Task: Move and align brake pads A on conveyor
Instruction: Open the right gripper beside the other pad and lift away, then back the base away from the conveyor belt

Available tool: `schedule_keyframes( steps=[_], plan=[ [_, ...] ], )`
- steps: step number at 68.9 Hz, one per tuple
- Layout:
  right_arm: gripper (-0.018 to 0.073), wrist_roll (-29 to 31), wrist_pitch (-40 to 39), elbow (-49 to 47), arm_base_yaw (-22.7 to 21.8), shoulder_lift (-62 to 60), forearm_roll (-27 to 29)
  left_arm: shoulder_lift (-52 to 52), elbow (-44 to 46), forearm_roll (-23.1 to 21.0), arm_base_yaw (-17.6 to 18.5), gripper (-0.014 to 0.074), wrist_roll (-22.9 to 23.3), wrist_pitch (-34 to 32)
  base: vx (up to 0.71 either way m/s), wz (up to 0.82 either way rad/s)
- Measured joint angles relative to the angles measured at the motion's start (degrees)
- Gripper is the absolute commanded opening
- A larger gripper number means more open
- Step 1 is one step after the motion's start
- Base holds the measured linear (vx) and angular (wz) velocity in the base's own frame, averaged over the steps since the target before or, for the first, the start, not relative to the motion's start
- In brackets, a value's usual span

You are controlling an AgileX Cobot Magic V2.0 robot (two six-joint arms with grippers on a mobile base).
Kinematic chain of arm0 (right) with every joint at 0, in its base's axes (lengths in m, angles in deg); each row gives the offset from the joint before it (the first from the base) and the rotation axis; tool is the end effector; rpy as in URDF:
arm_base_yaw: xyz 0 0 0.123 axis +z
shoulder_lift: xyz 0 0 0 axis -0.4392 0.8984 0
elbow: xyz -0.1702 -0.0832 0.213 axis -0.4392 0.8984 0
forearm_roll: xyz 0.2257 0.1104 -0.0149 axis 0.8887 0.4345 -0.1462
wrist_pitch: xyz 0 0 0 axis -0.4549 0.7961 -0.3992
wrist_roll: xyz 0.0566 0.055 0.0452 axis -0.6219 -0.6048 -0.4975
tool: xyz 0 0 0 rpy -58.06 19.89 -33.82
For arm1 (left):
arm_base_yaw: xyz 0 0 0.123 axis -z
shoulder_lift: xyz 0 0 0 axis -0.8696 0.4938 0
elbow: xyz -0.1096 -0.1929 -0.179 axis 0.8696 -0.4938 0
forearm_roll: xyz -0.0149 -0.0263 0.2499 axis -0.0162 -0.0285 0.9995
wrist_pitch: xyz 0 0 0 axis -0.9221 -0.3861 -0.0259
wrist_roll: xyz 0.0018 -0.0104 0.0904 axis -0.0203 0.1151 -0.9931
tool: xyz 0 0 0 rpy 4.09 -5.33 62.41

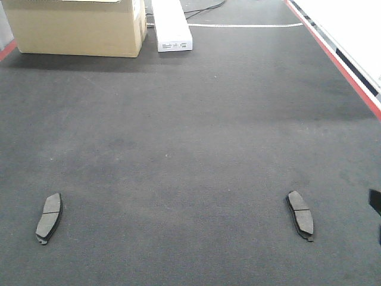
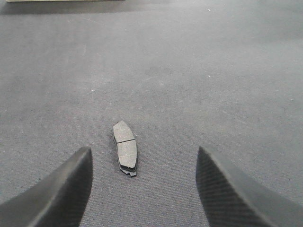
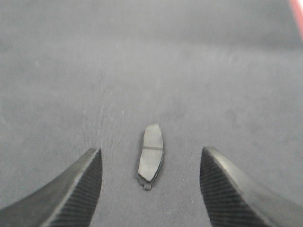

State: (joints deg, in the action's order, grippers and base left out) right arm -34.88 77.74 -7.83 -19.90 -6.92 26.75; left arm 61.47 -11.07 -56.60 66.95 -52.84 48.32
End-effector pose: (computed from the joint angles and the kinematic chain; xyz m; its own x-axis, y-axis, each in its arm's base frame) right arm 0.1113 0.0148 0.3166 -0.4814 -0.0911 -0.8718 -0.1521 0.9882 -0.0193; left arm 0.0486 -0.0102 0.2999 -0.3975 0.0369 -0.9168 0.1566 0.9873 -0.0282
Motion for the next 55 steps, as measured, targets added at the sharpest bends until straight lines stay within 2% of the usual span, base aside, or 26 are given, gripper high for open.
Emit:
schedule_keyframes(
  steps=[28, 55],
  plan=[
    [0.0429, 0.21, -11.00, 15.72, 0.00, -24.42, -2.26, 0.00, 0.00, 0.00, 0.00, 0.0443, 0.00, 0.00, 0.00, 0.00],
    [0.0429, 0.16, -13.45, 16.96, 0.00, -26.00, -2.40, 0.00, 0.00, 0.00, 0.00, 0.0443, 0.00, 0.00, 0.00, 0.00]
  ],
)
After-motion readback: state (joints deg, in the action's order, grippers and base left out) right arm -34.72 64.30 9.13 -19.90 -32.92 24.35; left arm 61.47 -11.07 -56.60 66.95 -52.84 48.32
